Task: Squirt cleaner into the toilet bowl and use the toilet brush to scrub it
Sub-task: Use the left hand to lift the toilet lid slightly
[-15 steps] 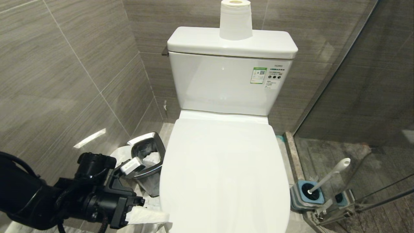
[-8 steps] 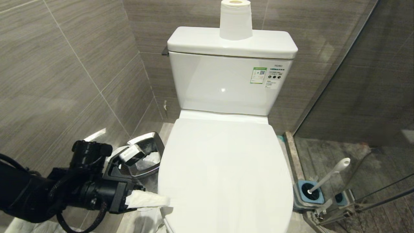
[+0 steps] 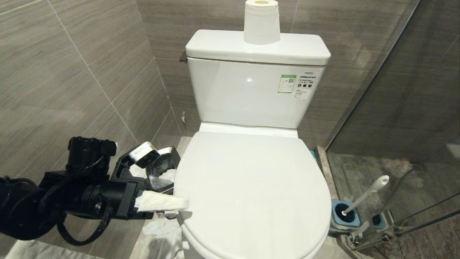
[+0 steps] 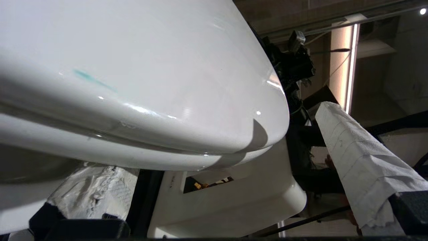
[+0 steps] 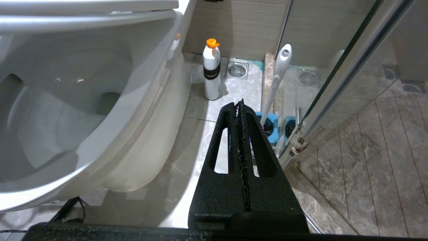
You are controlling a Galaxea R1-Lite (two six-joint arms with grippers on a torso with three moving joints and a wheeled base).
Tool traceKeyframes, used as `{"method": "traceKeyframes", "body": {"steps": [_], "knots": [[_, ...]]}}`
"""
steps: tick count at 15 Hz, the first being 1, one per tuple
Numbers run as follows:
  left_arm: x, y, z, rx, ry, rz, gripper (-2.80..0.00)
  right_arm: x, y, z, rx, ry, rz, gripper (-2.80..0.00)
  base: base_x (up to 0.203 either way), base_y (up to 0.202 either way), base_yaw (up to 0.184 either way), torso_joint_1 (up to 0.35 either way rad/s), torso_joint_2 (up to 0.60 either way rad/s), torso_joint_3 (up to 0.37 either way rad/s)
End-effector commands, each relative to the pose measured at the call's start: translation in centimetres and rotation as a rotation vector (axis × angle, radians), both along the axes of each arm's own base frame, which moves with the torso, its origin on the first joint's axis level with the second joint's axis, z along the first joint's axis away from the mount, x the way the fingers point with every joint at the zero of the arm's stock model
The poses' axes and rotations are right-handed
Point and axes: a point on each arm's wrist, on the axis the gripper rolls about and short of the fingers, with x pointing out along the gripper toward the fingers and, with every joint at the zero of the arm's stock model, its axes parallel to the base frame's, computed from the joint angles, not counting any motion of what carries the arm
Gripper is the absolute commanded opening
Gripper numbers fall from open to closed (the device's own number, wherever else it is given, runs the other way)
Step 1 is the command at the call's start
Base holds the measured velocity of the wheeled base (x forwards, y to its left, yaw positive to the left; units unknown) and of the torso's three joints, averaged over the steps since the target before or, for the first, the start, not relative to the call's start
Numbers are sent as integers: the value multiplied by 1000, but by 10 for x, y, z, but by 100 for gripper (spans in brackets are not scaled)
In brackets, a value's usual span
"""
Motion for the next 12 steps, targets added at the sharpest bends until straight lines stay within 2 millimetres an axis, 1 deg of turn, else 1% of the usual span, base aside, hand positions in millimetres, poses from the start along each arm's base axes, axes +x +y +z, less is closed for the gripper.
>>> {"method": "traceKeyframes", "body": {"steps": [1,5,12], "knots": [[2,-3,10,-12,-16,-11,0,0,0,0,1,1,1,-280,0,0,0,0,0,0],[11,-6,28,-25,-17,-7,0,0,0,0,1,1,0,-280,0,0,0,0,0,0],[14,-8,62,-50,-47,0,0,0,0,0,1,1,1,-280,0,0,0,0,0,0]]}}
